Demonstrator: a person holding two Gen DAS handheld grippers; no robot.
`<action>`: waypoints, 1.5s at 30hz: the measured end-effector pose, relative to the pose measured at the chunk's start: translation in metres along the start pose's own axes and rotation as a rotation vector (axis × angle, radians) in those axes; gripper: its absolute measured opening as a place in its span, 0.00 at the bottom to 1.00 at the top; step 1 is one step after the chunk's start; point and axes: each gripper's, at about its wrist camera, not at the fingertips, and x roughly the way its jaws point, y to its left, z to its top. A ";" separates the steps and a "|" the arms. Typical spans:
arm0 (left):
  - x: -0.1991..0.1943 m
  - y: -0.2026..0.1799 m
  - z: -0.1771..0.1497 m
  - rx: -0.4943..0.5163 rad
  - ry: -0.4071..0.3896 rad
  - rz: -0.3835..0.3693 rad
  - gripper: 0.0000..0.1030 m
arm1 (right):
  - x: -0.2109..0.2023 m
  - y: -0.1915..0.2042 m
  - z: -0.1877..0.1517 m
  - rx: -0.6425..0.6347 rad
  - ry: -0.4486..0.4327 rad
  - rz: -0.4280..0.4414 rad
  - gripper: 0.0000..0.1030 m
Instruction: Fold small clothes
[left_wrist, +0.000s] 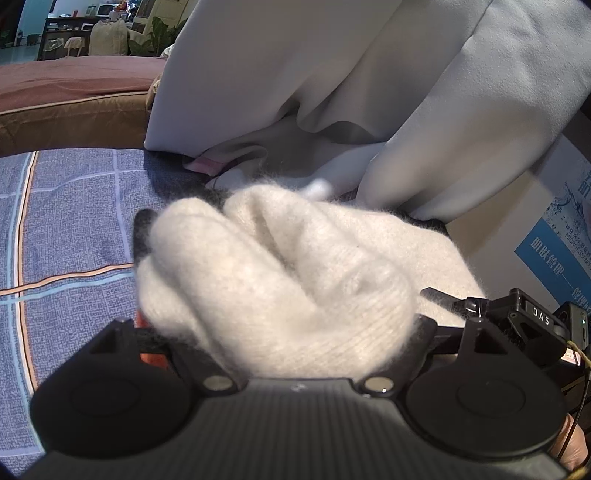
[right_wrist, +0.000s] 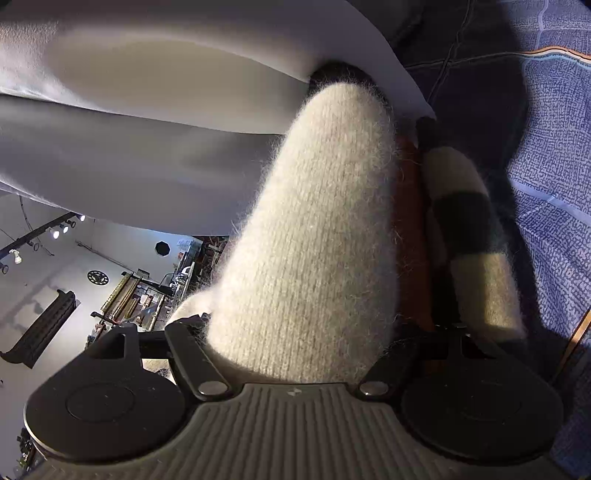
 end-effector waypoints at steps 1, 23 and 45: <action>0.002 0.000 -0.001 -0.001 0.001 0.002 0.78 | 0.001 0.005 -0.001 0.003 0.000 0.003 1.00; -0.065 0.008 0.017 0.136 -0.048 0.084 1.00 | -0.039 0.111 -0.010 -0.240 -0.076 -0.207 1.00; -0.067 -0.057 -0.002 0.610 -0.038 0.143 0.60 | -0.046 0.211 -0.083 -1.062 -0.022 -0.497 1.00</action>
